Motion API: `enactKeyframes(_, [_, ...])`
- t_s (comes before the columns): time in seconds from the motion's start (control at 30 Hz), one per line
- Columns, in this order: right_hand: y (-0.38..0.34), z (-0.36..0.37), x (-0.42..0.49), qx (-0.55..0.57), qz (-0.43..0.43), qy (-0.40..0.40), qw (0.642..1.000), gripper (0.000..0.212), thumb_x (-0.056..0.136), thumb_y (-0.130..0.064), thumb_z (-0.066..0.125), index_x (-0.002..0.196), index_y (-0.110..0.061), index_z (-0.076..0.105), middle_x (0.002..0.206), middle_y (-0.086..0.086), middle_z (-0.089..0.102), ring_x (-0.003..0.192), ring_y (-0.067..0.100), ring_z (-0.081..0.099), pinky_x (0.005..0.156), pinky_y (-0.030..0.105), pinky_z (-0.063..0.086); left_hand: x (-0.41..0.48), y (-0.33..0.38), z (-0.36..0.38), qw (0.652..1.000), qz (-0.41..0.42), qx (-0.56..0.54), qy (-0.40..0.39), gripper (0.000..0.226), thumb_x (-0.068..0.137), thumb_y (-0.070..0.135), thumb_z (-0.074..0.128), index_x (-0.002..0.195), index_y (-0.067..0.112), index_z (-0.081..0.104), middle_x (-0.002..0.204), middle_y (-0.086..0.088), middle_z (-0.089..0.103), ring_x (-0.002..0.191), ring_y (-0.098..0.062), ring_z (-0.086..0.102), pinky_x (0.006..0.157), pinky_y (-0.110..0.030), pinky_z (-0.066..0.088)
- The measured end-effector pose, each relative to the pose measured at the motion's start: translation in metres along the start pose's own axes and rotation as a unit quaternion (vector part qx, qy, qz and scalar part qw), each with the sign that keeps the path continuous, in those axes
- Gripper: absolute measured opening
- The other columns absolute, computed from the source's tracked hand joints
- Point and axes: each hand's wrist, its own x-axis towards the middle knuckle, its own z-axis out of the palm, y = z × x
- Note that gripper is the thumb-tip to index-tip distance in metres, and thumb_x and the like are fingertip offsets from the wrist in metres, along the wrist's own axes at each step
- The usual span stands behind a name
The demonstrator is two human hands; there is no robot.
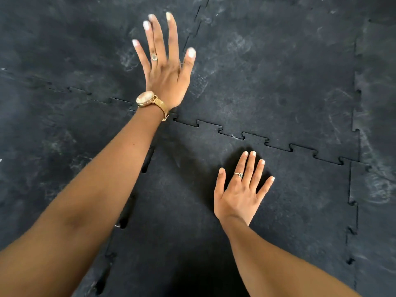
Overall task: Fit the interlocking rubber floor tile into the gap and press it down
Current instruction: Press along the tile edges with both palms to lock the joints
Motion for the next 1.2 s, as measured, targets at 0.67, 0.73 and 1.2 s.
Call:
enactKeyframes(0.67, [0.002,0.001,0.0,0.019,0.0,0.016,1.0,0.069,0.097,-0.051,0.024,0.153,-0.012,0.018,0.162,0.003,0.018,0.15,0.025,0.009,0.119,0.057,0.007,-0.063,0.048,0.079,0.984,0.037,0.09,-0.151,0.081,0.093,0.06,0.001,0.154,0.007,0.001,0.162,-0.018,0.002,0.15,-0.03,0.001,0.121,-0.05,-0.003])
enactKeyframes(0.73, [0.003,0.001,0.0,0.019,0.001,0.011,1.0,0.069,0.097,-0.051,0.024,0.153,-0.012,0.018,0.162,0.003,0.018,0.15,0.025,0.01,0.119,0.058,0.009,-0.055,0.051,0.058,0.989,0.06,0.064,-0.12,0.08,0.094,0.06,0.004,0.154,0.007,0.003,0.162,-0.019,0.002,0.15,-0.031,0.001,0.12,-0.05,-0.003])
enactKeyframes(1.2, [0.006,0.003,-0.002,0.025,-0.004,0.015,1.0,0.068,0.097,-0.053,0.023,0.153,-0.015,0.018,0.162,0.001,0.017,0.15,0.026,0.01,0.119,0.057,0.007,-0.092,-0.028,0.042,0.985,0.023,0.117,-0.127,0.072,0.098,0.051,0.014,0.153,0.004,0.014,0.159,-0.025,0.015,0.149,-0.037,0.008,0.12,-0.052,0.011])
